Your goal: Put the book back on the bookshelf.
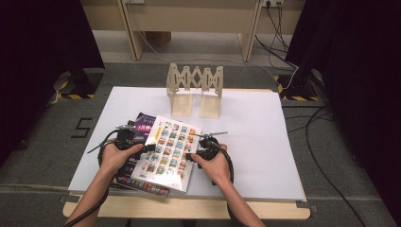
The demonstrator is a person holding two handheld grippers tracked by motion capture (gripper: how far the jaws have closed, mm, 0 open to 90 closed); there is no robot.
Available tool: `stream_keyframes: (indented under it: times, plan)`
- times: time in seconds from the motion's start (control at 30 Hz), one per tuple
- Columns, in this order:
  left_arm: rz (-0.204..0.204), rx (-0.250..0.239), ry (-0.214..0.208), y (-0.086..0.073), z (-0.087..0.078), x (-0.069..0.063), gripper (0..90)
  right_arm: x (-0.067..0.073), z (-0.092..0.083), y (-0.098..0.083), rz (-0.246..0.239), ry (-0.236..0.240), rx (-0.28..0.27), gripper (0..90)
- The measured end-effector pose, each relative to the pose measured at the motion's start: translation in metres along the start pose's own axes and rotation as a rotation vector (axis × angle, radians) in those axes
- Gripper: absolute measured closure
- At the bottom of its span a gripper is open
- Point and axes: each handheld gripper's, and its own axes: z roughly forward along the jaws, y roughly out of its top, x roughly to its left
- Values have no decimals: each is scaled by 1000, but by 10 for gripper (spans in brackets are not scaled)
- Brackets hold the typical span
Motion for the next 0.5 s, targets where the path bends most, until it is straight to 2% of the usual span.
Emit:
stream_keyframes:
  times: [0.07, 0.23, 0.27, 0.3, 0.37, 0.5]
  plan:
    - [-4, 5, -4, 0, 1, 1, 413, 0, 1, -1, 2, 0, -3, 452]
    - [-20, -3, 5, -1, 1, 0, 413, -5, 2, -1, 53, 34, 4, 440]
    - [-20, -3, 5, -1, 1, 0, 426, -5, 2, -1, 52, 36, 4, 440]
    - [-43, -25, 9, -2, -1, 1, 456, -5, 2, -1, 48, 31, 3, 440]
    - [-59, -50, 10, -3, -4, 0, 524, -3, 3, -2, 41, 25, -5, 440]
    - [-79, -70, 3, -5, -9, -3, 565, -3, 3, -2, 40, 19, -4, 440]
